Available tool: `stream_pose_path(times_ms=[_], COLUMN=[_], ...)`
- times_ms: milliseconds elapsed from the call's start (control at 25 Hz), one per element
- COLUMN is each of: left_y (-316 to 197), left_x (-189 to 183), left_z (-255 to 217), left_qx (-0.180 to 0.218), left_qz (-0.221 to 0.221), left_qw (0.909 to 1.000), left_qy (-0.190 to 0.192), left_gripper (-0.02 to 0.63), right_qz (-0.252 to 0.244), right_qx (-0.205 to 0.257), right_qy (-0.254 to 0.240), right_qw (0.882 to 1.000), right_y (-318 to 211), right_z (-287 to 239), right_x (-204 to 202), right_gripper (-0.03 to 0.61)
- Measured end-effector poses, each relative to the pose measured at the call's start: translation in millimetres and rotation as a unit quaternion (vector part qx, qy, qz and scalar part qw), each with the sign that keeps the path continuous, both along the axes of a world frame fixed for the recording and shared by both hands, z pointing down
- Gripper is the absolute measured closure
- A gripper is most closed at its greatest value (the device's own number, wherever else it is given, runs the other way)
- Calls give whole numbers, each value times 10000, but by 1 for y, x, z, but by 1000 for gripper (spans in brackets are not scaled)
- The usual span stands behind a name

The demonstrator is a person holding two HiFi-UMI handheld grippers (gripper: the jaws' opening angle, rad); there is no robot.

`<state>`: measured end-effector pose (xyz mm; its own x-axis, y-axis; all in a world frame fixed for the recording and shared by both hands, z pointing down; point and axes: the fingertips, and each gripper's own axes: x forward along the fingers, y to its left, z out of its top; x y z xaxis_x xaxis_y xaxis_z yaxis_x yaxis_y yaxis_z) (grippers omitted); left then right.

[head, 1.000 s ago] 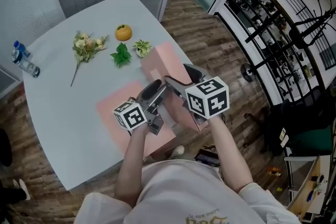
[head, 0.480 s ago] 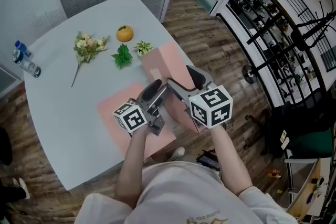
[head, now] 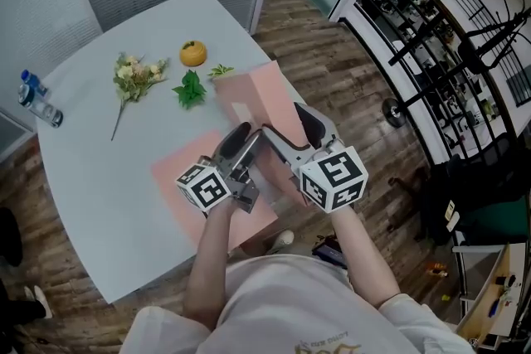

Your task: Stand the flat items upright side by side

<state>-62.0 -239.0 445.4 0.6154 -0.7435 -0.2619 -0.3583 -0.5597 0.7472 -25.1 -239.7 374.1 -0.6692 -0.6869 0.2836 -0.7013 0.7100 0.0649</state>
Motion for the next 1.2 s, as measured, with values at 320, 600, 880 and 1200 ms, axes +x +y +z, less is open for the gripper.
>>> stream_pose_path(times_ms=[320,600,880,1200], left_y=[-1,2,4,7], left_x=[4,9,10,13], left_z=[-2,-4,-3,-1], left_qx=[-60,-20,21,-20], left_qz=[17,54,96,155], left_qw=[10000,10000,9999,9998], left_qy=[59,-45,-79,-99], left_gripper=[357,357,359,359], right_qz=[105,177,138,151], right_qx=[340,703,870,1053], right_qy=[-249,-511,-628,-771], right_qw=[9991,9961,9941,9913], right_y=[4,12,17,22], right_z=[-4,-6,-5,-4], right_x=[8,18,20,23], right_gripper=[270,268,268,268])
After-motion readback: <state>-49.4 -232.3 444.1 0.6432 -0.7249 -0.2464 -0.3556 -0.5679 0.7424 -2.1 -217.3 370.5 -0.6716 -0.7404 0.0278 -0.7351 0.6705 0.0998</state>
